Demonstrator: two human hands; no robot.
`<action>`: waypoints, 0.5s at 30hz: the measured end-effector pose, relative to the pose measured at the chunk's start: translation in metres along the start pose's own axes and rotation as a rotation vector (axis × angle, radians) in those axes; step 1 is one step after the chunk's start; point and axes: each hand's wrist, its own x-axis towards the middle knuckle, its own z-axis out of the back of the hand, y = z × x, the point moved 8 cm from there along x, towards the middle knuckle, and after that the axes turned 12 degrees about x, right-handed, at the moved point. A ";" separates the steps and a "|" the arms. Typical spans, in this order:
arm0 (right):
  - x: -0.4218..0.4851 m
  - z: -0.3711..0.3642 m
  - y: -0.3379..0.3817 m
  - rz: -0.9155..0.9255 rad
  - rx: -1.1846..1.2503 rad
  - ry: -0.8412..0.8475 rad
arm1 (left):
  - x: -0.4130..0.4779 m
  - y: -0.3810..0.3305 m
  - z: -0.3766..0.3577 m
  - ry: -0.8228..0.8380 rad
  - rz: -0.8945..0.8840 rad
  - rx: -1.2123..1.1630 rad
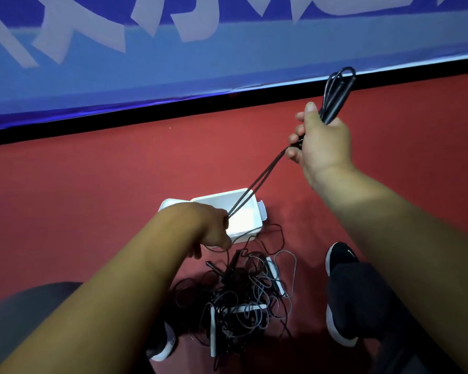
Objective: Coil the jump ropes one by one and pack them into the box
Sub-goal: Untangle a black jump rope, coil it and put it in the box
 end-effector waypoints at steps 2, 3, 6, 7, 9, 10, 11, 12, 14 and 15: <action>0.001 0.002 -0.002 -0.004 0.013 -0.016 | 0.007 0.005 0.000 -0.052 0.045 0.073; 0.001 0.003 -0.002 -0.008 0.022 -0.025 | 0.010 0.009 0.003 -0.083 0.076 0.105; 0.005 0.006 -0.001 -0.015 0.025 -0.051 | 0.017 0.023 0.007 -0.101 0.112 0.034; 0.007 0.008 -0.002 -0.021 0.023 -0.058 | 0.018 0.025 0.006 -0.076 0.082 -0.044; 0.008 0.010 -0.003 -0.032 0.022 -0.060 | 0.018 0.026 0.007 -0.052 0.018 -0.138; 0.009 0.010 -0.004 -0.039 0.025 -0.054 | 0.017 0.025 0.009 -0.065 -0.017 -0.160; 0.010 0.009 -0.005 -0.050 0.033 -0.044 | 0.017 0.022 0.012 -0.091 -0.060 -0.184; 0.009 0.008 -0.007 -0.072 0.051 -0.028 | 0.018 0.020 0.014 -0.120 -0.108 -0.210; 0.007 0.003 -0.014 -0.148 0.114 0.016 | 0.018 0.014 0.019 -0.180 -0.202 -0.260; 0.005 -0.001 -0.018 -0.199 0.148 0.041 | 0.018 0.009 0.020 -0.210 -0.245 -0.291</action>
